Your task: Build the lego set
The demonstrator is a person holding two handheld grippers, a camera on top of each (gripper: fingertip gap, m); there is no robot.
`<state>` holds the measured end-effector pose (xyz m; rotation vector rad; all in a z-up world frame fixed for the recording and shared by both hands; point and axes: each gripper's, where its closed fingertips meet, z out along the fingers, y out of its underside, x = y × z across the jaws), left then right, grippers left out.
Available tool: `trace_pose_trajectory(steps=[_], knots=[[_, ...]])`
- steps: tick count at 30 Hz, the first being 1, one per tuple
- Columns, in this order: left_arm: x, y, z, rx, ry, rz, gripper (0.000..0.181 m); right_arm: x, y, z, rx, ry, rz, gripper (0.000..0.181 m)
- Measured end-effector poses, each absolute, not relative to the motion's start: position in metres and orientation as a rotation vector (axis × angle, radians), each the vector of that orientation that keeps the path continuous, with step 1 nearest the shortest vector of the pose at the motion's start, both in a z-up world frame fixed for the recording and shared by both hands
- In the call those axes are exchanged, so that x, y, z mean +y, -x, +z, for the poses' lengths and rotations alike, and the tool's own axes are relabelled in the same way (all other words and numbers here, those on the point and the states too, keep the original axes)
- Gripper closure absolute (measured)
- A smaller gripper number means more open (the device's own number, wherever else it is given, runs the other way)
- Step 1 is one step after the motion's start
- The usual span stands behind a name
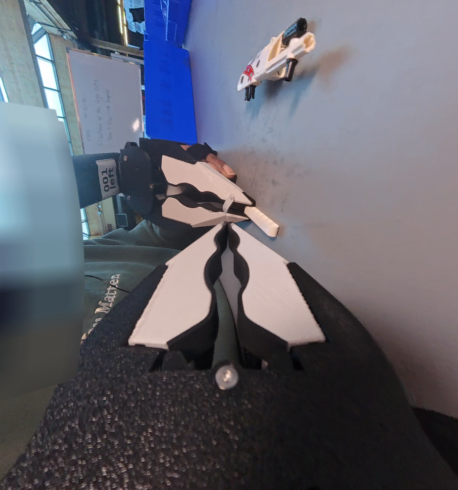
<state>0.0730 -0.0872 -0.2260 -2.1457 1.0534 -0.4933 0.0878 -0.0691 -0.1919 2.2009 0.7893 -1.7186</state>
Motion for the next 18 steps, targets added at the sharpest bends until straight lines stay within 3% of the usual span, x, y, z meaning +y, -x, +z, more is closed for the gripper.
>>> trace_pose_trajectory(steps=[18], knots=[[-0.091, -0.074, -0.225, 1.054, 2.15, -0.547, 0.166, -0.078, -0.089, -0.196, 0.77, -2.141, -1.675, 0.181]])
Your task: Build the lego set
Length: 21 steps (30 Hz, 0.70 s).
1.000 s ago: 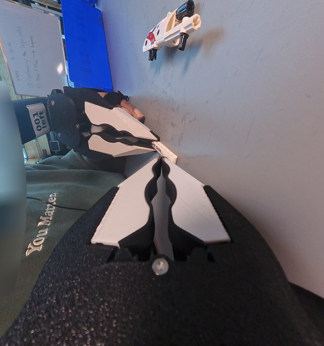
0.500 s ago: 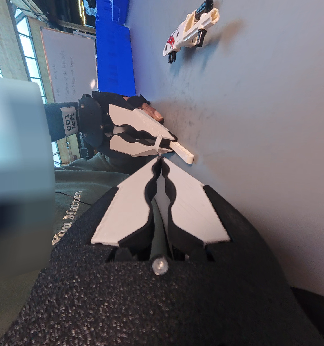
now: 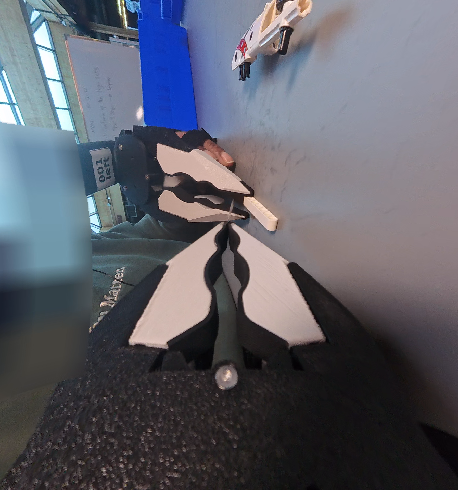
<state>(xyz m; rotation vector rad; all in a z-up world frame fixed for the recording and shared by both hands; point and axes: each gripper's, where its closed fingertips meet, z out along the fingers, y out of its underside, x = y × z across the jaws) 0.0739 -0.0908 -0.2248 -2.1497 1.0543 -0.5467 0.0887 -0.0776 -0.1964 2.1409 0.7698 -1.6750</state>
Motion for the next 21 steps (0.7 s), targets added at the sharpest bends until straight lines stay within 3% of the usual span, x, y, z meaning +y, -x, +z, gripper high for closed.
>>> trace_pose_trajectory(steps=[21], knots=[[-0.0887, -0.0706, -0.2259, 1.071, 2.143, -0.499, 0.174, -0.0716, -0.0906, -0.2076, 0.771, -2.222, -1.599, 0.181]])
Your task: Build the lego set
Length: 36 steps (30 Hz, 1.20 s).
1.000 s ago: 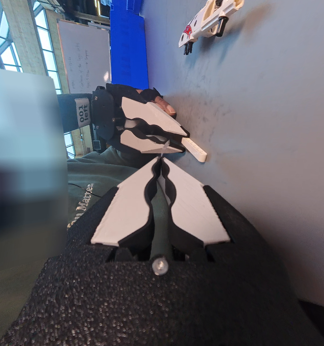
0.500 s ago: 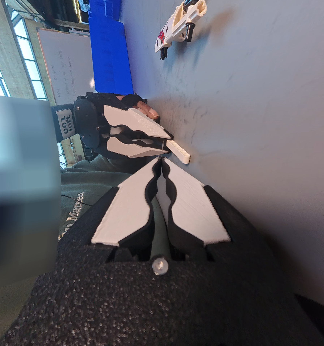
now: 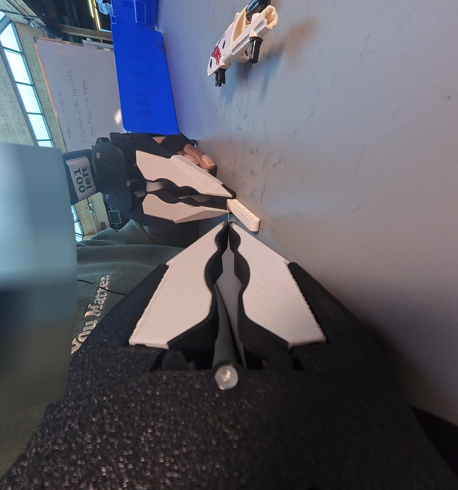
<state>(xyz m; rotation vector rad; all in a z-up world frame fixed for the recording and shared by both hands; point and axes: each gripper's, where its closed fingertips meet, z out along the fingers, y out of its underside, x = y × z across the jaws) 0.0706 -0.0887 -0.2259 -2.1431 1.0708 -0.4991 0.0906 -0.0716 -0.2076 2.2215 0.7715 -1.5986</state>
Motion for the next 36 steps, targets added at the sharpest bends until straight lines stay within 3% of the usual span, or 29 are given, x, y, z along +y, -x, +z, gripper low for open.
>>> trace_pose_trajectory(steps=[36], knots=[[-0.091, -0.0702, -0.2261, 1.071, 2.151, -0.519, 0.174, -0.0708, -0.0917, -0.2141, 0.796, -2.254, -1.548, 0.181]])
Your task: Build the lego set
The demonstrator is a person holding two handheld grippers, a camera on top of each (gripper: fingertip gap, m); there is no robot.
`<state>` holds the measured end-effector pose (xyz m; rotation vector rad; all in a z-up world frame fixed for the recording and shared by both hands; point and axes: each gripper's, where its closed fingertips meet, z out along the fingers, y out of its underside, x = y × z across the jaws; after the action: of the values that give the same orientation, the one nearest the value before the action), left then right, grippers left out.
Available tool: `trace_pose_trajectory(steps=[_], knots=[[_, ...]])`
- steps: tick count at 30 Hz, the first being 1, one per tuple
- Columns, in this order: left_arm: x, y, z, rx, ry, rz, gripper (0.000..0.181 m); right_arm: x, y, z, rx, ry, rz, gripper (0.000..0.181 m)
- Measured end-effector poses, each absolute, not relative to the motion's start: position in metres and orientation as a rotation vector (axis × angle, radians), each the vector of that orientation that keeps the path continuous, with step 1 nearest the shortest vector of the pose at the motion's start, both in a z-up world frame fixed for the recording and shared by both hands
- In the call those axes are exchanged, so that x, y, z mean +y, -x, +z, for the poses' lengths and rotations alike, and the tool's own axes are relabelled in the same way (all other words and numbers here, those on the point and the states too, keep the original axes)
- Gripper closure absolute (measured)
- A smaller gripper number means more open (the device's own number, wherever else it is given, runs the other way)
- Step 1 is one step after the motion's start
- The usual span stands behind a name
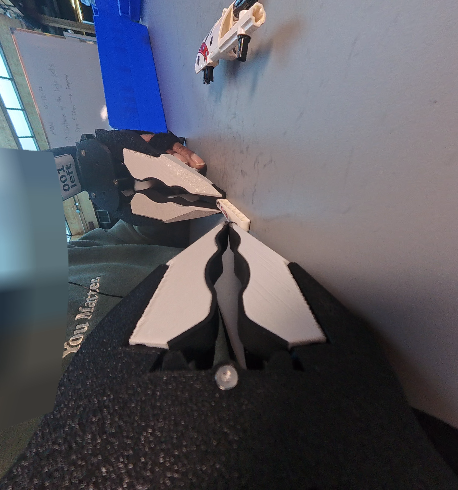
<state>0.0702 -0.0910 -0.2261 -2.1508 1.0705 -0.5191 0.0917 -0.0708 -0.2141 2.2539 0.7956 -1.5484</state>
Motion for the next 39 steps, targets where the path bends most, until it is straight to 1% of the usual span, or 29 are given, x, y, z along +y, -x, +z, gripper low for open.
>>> trace_pose_trajectory(steps=[12, 19, 24, 39], knots=[[-0.092, -0.071, -0.226, 1.073, 2.149, -0.523, 0.172, -0.071, -0.091, -0.214, 0.794, -2.255, -1.547, 0.181], [-0.091, -0.069, -0.221, 1.05, 2.139, -0.543, 0.166, -0.071, -0.091, -0.214, 0.792, -2.253, -1.548, 0.181], [-0.093, -0.076, -0.202, 1.023, 2.053, -0.634, 0.171, -0.071, -0.091, -0.214, 0.793, -2.253, -1.548, 0.181], [-0.095, -0.078, -0.219, 1.101, 2.092, -0.549, 0.169, -0.071, -0.091, -0.215, 0.797, -2.251, -1.552, 0.181]])
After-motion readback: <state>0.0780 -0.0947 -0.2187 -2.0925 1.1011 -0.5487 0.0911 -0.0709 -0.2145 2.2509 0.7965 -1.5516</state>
